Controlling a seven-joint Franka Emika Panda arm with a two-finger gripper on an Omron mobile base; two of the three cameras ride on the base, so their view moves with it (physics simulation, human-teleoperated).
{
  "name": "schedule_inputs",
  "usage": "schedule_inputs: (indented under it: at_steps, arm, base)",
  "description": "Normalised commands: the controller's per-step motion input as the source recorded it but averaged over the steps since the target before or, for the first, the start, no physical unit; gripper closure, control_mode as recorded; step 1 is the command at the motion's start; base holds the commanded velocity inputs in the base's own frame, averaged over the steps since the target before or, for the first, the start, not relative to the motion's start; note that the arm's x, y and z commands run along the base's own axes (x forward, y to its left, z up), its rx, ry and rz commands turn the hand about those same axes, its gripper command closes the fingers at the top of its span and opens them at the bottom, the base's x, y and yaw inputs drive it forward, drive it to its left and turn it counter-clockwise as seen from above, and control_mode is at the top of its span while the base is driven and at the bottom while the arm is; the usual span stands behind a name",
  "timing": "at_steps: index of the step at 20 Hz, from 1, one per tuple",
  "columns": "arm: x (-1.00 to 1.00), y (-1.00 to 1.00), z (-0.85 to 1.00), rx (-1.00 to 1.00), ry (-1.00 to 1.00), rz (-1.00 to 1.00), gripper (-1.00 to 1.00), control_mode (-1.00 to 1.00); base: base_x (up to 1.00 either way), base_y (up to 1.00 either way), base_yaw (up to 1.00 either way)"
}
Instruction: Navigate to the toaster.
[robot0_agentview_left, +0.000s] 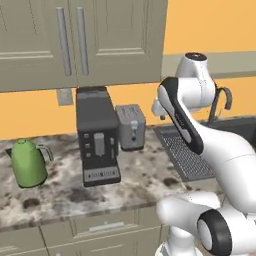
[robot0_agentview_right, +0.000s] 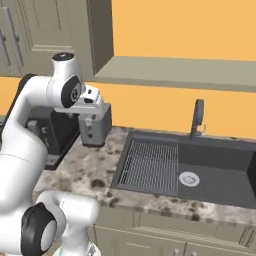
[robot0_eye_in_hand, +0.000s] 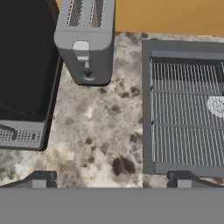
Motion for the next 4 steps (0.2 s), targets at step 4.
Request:
schedule_inputs:
  at_steps: [4]
  arm:
    - [0.0,0.0,0.0,0.0,0.0,0.0,-1.0,1.0]
  base:
    - [0.55,0.0,0.09]
